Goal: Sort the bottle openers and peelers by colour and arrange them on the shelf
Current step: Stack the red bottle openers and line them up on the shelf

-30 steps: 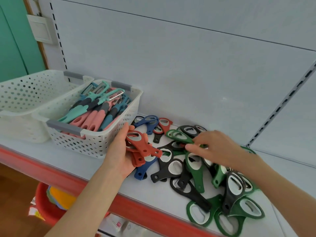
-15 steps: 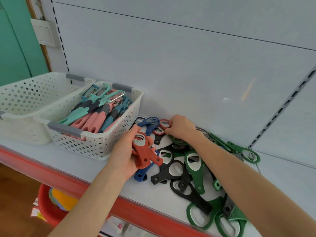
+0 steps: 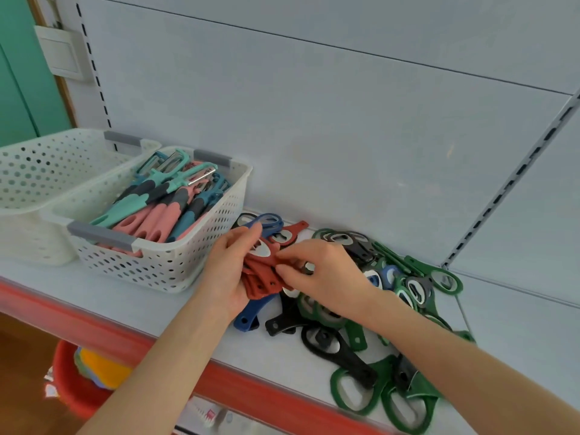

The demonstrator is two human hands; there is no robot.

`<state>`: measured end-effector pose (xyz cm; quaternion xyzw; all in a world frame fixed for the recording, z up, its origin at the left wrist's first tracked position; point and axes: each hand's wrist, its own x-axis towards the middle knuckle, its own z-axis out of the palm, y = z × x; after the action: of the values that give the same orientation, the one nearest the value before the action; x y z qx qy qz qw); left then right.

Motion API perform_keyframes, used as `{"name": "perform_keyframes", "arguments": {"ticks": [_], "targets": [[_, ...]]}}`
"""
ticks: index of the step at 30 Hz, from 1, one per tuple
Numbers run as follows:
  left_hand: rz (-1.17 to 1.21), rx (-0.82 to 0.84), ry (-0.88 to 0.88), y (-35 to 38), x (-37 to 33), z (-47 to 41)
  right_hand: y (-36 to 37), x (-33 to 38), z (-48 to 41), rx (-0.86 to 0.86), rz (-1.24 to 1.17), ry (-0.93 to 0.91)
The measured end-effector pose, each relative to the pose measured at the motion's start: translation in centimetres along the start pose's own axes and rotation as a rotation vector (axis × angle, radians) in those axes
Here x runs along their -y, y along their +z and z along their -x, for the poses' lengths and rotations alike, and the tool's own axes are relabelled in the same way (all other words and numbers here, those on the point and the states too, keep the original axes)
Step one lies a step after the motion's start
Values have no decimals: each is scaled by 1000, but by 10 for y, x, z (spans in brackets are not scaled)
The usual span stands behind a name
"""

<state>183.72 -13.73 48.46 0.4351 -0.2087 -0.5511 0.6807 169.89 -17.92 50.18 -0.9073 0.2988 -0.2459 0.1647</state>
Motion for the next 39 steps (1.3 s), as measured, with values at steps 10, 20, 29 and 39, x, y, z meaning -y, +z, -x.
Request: {"name": "perform_keyframes", "arguments": {"ticks": [10, 20, 29, 39], "targets": [[44, -103, -31, -12, -2, 5, -11, -62, -58, 84, 145, 243], [88, -139, -32, -16, -1, 13, 9, -91, -92, 434, 535, 203], [63, -34, 14, 5, 0, 8, -44, -27, -33, -25, -93, 140], [42, -5, -26, 9, 2, -6, -39, -72, 22, 251, 260, 289]]}}
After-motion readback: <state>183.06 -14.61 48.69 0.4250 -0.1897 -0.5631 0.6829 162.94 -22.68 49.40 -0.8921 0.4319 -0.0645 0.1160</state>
